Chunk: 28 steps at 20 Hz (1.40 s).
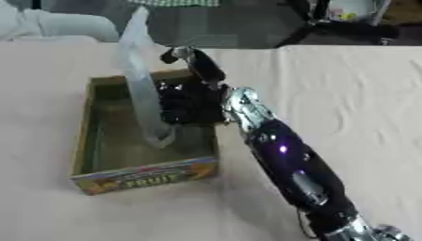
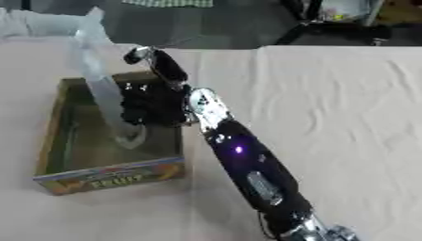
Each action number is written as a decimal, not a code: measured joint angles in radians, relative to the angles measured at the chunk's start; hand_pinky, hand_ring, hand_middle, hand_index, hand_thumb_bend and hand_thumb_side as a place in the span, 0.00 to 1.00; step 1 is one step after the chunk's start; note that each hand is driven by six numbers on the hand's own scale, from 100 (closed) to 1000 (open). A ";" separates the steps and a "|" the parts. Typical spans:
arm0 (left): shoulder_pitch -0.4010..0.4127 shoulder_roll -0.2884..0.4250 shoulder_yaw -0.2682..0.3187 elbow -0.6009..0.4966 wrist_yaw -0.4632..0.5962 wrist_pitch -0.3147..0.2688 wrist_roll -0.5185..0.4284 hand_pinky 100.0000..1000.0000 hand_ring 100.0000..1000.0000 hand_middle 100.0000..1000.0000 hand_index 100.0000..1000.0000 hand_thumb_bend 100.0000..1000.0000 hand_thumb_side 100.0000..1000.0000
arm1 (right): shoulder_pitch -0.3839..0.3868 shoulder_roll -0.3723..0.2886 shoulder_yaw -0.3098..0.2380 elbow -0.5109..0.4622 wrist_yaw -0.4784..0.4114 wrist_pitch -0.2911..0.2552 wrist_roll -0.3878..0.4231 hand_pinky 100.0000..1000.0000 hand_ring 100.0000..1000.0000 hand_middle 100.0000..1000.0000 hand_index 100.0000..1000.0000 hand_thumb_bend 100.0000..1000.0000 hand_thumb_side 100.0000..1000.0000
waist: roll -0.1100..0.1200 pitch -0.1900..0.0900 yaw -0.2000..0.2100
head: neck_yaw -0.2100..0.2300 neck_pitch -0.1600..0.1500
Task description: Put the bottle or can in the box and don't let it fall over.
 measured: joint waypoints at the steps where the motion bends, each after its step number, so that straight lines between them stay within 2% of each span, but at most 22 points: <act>1: 0.000 0.000 0.000 0.000 0.000 0.000 0.000 0.72 0.92 0.79 0.73 0.73 0.57 | 0.004 0.000 -0.003 0.002 0.001 0.000 0.000 0.00 0.00 0.00 0.93 0.00 0.85 | 0.000 -0.001 -0.002 | 0.003 0.000; 9: 0.018 0.007 0.001 0.000 -0.002 0.000 0.001 0.72 0.92 0.79 0.73 0.73 0.57 | 0.017 -0.039 -0.035 -0.016 -0.004 -0.034 0.007 0.00 0.00 0.03 0.94 0.00 0.86 | 0.005 -0.015 -0.032 | 0.022 0.001; 16: 0.028 0.009 0.003 0.000 -0.005 0.000 0.002 0.72 0.92 0.79 0.73 0.73 0.57 | 0.045 -0.103 -0.072 -0.090 -0.043 -0.094 0.013 0.00 0.00 0.06 0.95 0.00 0.85 | 0.011 -0.024 -0.049 | 0.040 0.008; 20: 0.036 0.009 0.005 0.000 -0.008 0.001 0.004 0.72 0.92 0.79 0.73 0.73 0.57 | 0.067 -0.146 -0.092 -0.141 -0.055 -0.130 0.012 0.00 0.00 0.11 0.96 0.00 0.86 | 0.016 -0.030 -0.058 | 0.049 0.009; 28: 0.058 0.009 0.007 0.000 -0.016 0.003 0.007 0.72 0.92 0.79 0.73 0.73 0.57 | 0.151 -0.262 -0.151 -0.295 0.001 -0.247 0.029 0.00 0.00 0.21 0.98 0.00 0.82 | 0.023 -0.038 -0.087 | 0.078 0.010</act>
